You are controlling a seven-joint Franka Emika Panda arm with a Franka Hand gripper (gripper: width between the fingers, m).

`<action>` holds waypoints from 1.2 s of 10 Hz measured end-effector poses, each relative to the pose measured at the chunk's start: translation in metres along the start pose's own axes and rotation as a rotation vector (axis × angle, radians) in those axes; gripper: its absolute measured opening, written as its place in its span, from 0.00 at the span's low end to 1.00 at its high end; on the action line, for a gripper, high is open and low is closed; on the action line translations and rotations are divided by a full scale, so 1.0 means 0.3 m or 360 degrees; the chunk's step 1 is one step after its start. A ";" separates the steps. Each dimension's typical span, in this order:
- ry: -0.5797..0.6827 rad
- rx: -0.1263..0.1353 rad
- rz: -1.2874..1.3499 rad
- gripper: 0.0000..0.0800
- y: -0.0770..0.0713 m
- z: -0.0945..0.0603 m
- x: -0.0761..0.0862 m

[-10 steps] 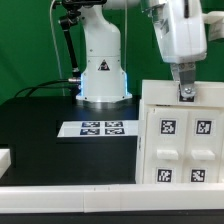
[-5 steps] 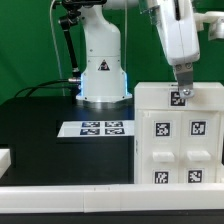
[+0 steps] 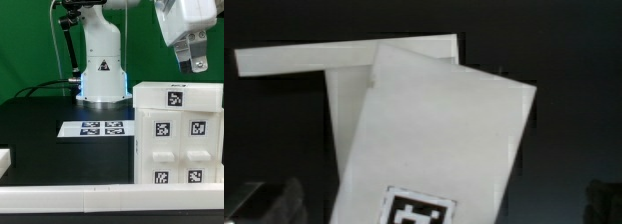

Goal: Assemble cabinet

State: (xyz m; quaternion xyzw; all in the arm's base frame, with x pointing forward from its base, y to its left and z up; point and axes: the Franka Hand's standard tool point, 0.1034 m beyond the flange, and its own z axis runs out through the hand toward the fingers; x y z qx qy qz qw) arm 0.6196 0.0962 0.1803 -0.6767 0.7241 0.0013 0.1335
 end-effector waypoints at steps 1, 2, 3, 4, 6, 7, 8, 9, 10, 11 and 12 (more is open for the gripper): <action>0.0000 -0.0001 -0.0004 1.00 0.001 0.001 -0.001; 0.0001 -0.0001 -0.0044 1.00 0.001 0.001 -0.001; 0.0001 -0.0002 -0.0173 1.00 0.001 0.002 0.000; 0.0006 -0.0022 -0.0454 1.00 -0.001 0.000 -0.003; 0.0004 -0.0025 -0.0855 1.00 -0.014 0.002 -0.014; -0.0022 -0.0064 -0.1085 1.00 -0.020 0.001 -0.024; -0.0043 -0.0083 -0.1314 1.00 -0.034 -0.001 -0.029; -0.0052 -0.0085 -0.1453 1.00 -0.048 -0.004 -0.026; -0.0051 -0.0081 -0.1553 1.00 -0.047 -0.001 -0.024; -0.0055 -0.0081 -0.1692 1.00 -0.046 0.001 -0.022; -0.0058 -0.0080 -0.1795 1.00 -0.046 0.001 -0.021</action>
Offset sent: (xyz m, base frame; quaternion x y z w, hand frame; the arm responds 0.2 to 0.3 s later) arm 0.0083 0.0005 0.0077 -0.0481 0.0187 -0.3011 0.9522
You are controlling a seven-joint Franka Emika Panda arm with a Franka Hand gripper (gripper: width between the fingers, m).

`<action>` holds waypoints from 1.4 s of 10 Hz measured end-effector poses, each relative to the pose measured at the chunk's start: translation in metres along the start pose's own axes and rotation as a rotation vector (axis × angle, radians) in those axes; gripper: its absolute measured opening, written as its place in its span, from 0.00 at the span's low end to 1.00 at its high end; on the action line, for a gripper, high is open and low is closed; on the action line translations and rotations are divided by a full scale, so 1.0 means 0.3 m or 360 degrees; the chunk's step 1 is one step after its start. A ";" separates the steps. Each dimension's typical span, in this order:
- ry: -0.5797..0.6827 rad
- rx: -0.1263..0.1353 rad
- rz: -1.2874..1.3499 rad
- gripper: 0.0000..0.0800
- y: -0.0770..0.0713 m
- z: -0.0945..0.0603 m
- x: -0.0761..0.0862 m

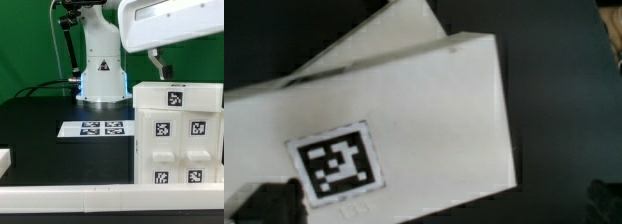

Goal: Assemble cabinet

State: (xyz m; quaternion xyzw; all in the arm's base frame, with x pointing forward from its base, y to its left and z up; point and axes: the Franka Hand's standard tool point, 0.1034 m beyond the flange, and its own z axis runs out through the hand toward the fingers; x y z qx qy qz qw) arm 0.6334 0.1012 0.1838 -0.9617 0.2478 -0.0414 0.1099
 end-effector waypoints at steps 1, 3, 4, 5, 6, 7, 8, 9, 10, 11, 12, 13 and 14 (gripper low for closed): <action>0.0003 -0.0014 -0.0151 1.00 0.002 0.001 -0.001; 0.0019 -0.0074 -0.0696 1.00 0.006 0.002 -0.002; 0.0009 -0.0086 -0.0939 1.00 0.010 0.004 -0.003; -0.0006 -0.0098 -0.1160 1.00 0.014 0.005 -0.005; -0.0026 -0.0116 -0.1307 1.00 0.018 0.008 -0.011; -0.0039 -0.0121 -0.1406 1.00 0.021 0.010 -0.015; -0.0029 -0.0130 -0.1460 1.00 0.017 0.009 -0.018; 0.0033 -0.0129 -0.1433 1.00 0.009 0.005 -0.024; 0.0017 -0.0134 -0.1542 1.00 0.020 0.009 -0.022; 0.0013 -0.0144 -0.1658 1.00 0.027 0.009 -0.016; 0.0009 -0.0157 -0.1802 1.00 0.030 0.012 -0.016; 0.0007 -0.0170 -0.1974 1.00 0.034 0.023 -0.024; -0.0021 -0.0199 -0.2207 1.00 0.044 0.032 -0.029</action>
Offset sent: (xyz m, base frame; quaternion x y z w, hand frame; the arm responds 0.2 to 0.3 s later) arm -0.0065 0.0046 -0.0005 -0.0014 0.0085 -0.3430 0.9393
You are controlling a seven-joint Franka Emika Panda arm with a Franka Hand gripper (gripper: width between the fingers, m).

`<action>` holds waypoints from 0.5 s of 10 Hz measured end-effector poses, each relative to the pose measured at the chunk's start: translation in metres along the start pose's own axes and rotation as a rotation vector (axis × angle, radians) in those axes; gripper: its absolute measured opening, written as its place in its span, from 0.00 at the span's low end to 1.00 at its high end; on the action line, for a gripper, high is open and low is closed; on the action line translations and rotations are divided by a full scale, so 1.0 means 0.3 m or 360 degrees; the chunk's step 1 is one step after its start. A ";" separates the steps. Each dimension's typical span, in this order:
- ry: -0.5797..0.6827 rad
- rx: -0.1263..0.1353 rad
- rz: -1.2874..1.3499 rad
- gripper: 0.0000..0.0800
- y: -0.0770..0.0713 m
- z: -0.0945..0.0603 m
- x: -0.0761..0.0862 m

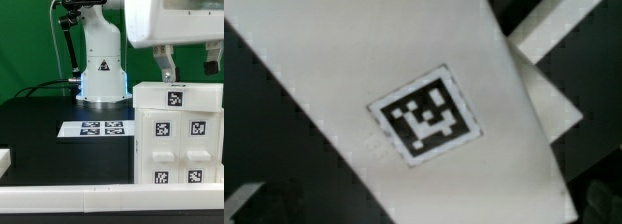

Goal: Assemble cabinet

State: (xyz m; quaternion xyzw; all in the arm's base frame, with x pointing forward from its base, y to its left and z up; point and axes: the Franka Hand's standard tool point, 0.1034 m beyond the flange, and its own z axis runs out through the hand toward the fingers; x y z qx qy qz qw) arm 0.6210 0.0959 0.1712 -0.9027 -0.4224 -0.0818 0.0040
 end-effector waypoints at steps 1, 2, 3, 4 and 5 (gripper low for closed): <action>-0.0021 -0.0001 -0.0169 1.00 0.004 0.007 -0.010; -0.0035 0.0005 -0.0239 1.00 0.005 0.013 -0.018; -0.0055 -0.0008 -0.0375 1.00 0.007 0.015 -0.021; -0.0060 -0.0012 -0.0428 1.00 0.009 0.018 -0.026; -0.0066 -0.0008 -0.0398 1.00 0.014 0.027 -0.036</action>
Offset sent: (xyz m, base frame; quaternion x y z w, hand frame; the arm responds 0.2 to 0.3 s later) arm -0.0046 0.0019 -0.0015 -0.0038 -0.0015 -0.1874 0.9823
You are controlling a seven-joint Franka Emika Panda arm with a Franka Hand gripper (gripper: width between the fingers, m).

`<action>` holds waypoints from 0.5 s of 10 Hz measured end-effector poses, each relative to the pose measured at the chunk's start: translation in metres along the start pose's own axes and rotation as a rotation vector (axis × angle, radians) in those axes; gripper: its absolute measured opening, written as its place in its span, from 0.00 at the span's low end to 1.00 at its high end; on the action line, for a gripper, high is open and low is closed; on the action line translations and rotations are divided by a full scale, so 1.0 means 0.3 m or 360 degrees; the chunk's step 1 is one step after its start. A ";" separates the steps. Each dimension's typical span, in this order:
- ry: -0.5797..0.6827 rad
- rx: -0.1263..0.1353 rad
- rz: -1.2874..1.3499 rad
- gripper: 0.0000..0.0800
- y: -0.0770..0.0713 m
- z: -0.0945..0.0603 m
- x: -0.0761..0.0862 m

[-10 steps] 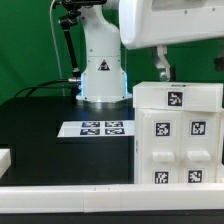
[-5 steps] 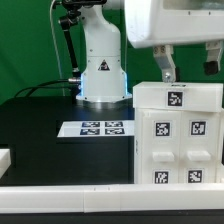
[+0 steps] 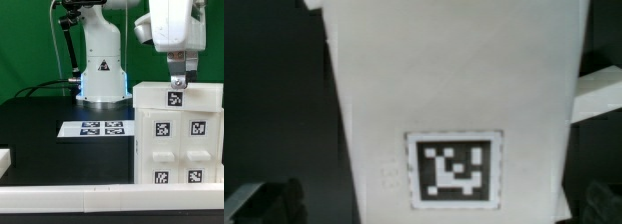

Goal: Assemble cabinet

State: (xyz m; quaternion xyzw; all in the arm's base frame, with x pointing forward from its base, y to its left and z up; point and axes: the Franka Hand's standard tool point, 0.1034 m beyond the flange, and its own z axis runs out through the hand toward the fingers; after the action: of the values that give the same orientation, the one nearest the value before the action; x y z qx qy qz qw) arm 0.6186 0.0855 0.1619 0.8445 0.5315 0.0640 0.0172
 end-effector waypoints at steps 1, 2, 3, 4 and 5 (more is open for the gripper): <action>-0.0007 0.0006 0.0030 1.00 0.003 0.012 -0.013; -0.0015 0.0014 0.0043 1.00 0.007 0.027 -0.026; -0.0023 0.0023 0.0051 0.89 0.008 0.044 -0.036; -0.0026 0.0025 0.0054 0.70 0.007 0.049 -0.038; -0.0026 0.0025 0.0061 0.70 0.006 0.049 -0.037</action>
Offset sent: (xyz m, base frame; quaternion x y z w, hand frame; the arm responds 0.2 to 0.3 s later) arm 0.0049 0.0003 -0.0097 0.0044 0.0086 0.0141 0.9999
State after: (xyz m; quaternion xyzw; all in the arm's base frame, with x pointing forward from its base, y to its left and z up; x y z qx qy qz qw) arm 0.6174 0.0753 0.1466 0.8552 0.5154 0.0533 0.0136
